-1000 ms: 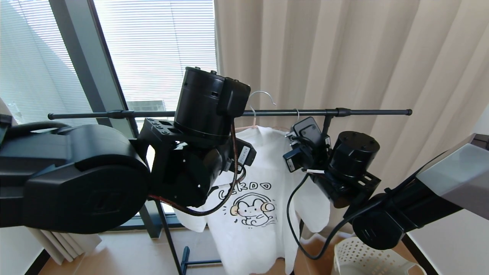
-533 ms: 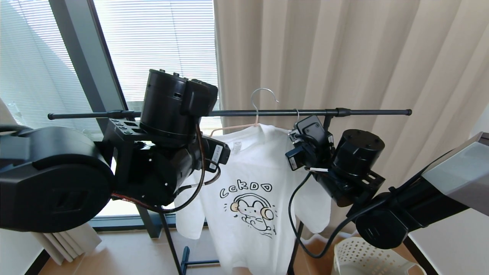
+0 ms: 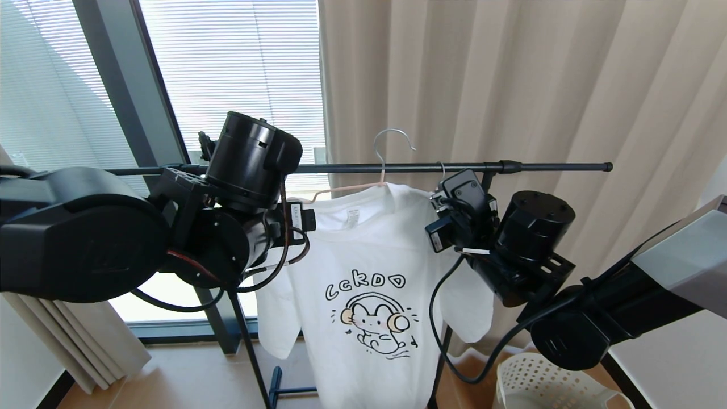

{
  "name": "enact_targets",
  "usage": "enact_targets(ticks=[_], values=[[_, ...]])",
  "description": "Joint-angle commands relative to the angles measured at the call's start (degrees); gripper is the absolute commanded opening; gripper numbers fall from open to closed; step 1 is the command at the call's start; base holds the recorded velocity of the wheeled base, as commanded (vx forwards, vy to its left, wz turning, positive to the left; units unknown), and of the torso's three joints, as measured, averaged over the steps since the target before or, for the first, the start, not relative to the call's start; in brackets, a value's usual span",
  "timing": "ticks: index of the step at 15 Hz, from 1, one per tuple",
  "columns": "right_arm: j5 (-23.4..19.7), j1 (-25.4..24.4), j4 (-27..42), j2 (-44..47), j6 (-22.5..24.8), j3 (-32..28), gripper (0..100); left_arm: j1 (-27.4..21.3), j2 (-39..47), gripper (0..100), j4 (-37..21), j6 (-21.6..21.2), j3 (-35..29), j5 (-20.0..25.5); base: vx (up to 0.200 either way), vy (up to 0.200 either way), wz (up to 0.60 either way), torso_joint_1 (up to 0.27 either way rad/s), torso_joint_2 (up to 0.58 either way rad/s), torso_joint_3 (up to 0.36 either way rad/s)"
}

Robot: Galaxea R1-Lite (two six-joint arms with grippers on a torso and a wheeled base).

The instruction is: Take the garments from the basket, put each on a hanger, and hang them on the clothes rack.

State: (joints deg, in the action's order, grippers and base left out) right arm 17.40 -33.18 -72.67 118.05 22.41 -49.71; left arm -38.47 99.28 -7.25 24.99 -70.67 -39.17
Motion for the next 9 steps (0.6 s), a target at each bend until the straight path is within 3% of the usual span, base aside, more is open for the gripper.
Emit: enact_targets(ticks=[1,4,9], values=[[0.01,-0.04,-0.02,-0.02,0.01,-0.03,0,0.07,2.23,100,-0.39,2.26,-1.67,-0.03,0.000,0.000,0.00,0.000,0.00,0.000],[0.01,-0.04,-0.11,-0.10,0.01,-0.03,0,0.42,5.05,100,-0.39,8.85,-2.98,-0.03,0.000,0.000,0.00,0.000,0.00,0.000],[0.01,-0.04,-0.11,-0.02,0.01,-0.03,0,2.00,7.42,100,-0.31,10.96,-5.18,-0.03,0.000,0.000,0.00,0.000,0.00,0.000]])
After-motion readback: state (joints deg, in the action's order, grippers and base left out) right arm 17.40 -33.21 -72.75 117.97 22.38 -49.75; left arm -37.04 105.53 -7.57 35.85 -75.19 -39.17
